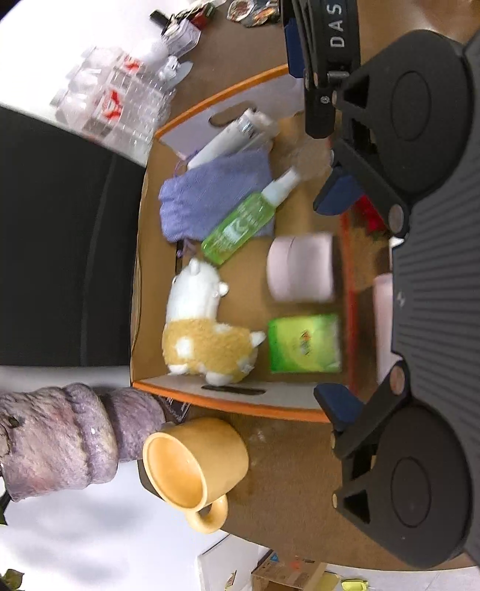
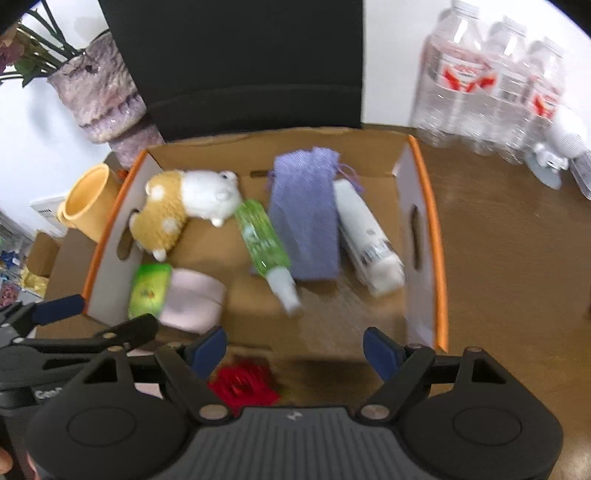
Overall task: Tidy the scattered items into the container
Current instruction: 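Lower the pink container and tissue pack into the box and open both tools, then withdraw both tools from the box back over the table items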
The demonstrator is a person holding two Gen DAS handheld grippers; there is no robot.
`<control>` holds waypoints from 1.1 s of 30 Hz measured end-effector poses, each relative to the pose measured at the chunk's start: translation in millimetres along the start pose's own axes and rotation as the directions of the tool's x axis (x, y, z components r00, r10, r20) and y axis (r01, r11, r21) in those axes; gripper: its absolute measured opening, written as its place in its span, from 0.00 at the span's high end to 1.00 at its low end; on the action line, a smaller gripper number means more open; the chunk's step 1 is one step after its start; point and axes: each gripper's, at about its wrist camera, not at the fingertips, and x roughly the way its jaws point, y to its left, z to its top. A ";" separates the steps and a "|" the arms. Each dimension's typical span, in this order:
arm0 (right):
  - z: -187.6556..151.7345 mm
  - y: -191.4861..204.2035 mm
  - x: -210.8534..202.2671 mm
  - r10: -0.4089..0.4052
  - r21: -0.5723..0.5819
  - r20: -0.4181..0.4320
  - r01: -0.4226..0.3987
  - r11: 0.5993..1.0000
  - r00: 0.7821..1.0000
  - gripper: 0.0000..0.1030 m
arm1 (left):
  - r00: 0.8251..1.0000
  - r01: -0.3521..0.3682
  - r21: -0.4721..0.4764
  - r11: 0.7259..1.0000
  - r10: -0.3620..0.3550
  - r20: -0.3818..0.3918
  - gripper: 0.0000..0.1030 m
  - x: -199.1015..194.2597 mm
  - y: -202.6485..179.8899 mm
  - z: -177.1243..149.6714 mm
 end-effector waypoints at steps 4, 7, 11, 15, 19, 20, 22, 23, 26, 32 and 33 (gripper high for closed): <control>-16.1 -13.1 -16.4 -0.014 0.012 -0.004 0.014 1.000 1.000 0.22 | 1.000 0.003 0.035 0.999 -0.003 0.002 0.00 -20.0 -13.9 -10.5; -32.7 -19.4 -29.7 -0.009 0.008 0.009 0.009 1.000 1.000 0.22 | 1.000 0.002 0.028 1.000 -0.002 0.021 0.00 -32.4 -21.7 -22.5; -54.9 -27.7 -47.3 -0.002 0.004 0.025 0.002 1.000 1.000 0.20 | 1.000 0.015 -0.007 1.000 -0.015 0.018 0.00 -35.6 -25.7 -41.4; -81.9 -32.8 -58.3 0.003 -0.001 0.054 -0.003 1.000 0.999 0.20 | 0.999 0.033 -0.026 0.999 -0.033 0.012 0.00 -45.1 -30.6 -58.5; -121.7 -33.7 -58.0 0.035 0.005 0.128 -0.036 0.999 0.991 0.20 | 0.996 0.071 -0.006 0.997 -0.071 0.055 0.00 -66.1 -40.0 -81.9; -131.6 -33.9 -58.0 0.043 0.006 0.147 -0.044 0.999 0.988 0.20 | 0.995 0.067 -0.002 0.998 -0.067 0.069 0.00 -70.7 -41.9 -89.0; -151.5 -34.3 -57.9 0.058 0.007 0.184 -0.061 0.998 0.981 0.20 | 0.992 0.064 0.010 0.998 -0.065 0.108 0.00 -79.6 -44.2 -105.2; -161.4 -34.5 -57.8 0.066 0.008 0.202 -0.069 0.998 0.977 0.19 | 0.989 0.065 0.017 0.998 -0.066 0.132 0.00 -84.0 -44.8 -114.0; -191.3 -35.2 -57.6 0.088 0.008 0.257 -0.094 0.996 0.962 0.12 | 0.976 0.087 0.044 0.995 -0.094 0.197 0.00 -94.9 -44.3 -148.3; -254.8 -35.7 -51.9 0.120 -0.005 0.359 -0.126 0.992 0.926 0.12 | 0.943 0.110 0.059 0.992 -0.123 0.311 0.00 -97.3 -32.5 -241.4; -267.1 -34.9 -47.1 0.110 -0.012 0.374 -0.114 0.993 0.921 0.12 | 0.944 0.096 0.053 0.994 -0.108 0.311 0.00 -91.1 -30.7 -253.4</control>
